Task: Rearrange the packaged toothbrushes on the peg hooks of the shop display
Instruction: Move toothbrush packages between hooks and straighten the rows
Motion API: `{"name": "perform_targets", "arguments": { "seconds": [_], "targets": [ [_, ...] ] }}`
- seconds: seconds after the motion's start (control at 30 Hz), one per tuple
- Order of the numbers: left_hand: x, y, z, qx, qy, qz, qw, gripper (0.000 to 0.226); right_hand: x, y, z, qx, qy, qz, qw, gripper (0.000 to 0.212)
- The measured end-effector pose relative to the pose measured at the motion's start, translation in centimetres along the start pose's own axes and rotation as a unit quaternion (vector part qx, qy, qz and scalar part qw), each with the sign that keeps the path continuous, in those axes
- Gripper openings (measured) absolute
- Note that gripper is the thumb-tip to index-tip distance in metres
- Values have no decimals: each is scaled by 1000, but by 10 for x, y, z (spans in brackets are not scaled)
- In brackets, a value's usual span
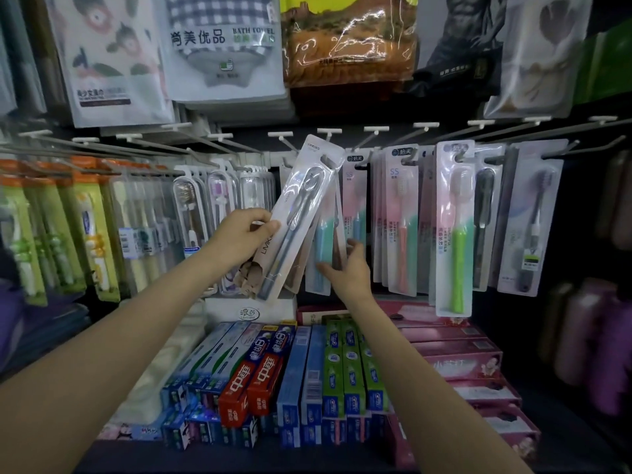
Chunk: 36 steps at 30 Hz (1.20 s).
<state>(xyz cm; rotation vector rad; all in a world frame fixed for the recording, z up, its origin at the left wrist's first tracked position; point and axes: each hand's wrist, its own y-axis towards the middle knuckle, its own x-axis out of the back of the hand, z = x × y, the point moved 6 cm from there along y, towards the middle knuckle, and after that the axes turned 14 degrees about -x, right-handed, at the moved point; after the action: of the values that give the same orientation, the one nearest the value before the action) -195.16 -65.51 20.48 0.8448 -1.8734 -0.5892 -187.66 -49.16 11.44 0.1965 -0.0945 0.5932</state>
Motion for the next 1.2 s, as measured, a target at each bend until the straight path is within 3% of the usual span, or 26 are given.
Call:
{"name": "perform_targets", "arguments": {
  "seconds": [0.2,0.37,0.47,0.57,0.67,0.83,1.0,1.1,1.2],
  "targets": [
    [1,-1,0,-4,1,5,1000,25,7,-5,7,21,-36,-40,998,52],
    [0,0,-2,-17,4,1,1000,23,33,-10,14,84,-111,-47,989,61],
    [-2,-1,0,-12,-8,-2,1000,25,45,-20,26,150,-179,-83,969,68],
    [-2,-1,1,-6,-12,3,1000,20,48,-27,30,196,-248,-131,940,51],
    [-1,-2,2,1,-17,4,1000,21,50,-26,27,189,-283,-156,927,32],
    [-3,-3,-1,-5,-14,11,1000,25,54,-34,40,226,-334,-176,898,32],
    [-2,-2,2,9,-9,6,1000,26,56,-44,56,244,-382,-99,886,45],
    [-4,-2,3,13,-13,6,1000,27,66,-44,52,162,-355,-5,921,46],
    [-9,-5,-2,17,-23,-1,1000,25,84,-45,39,101,-330,14,939,43]
  ]
}}
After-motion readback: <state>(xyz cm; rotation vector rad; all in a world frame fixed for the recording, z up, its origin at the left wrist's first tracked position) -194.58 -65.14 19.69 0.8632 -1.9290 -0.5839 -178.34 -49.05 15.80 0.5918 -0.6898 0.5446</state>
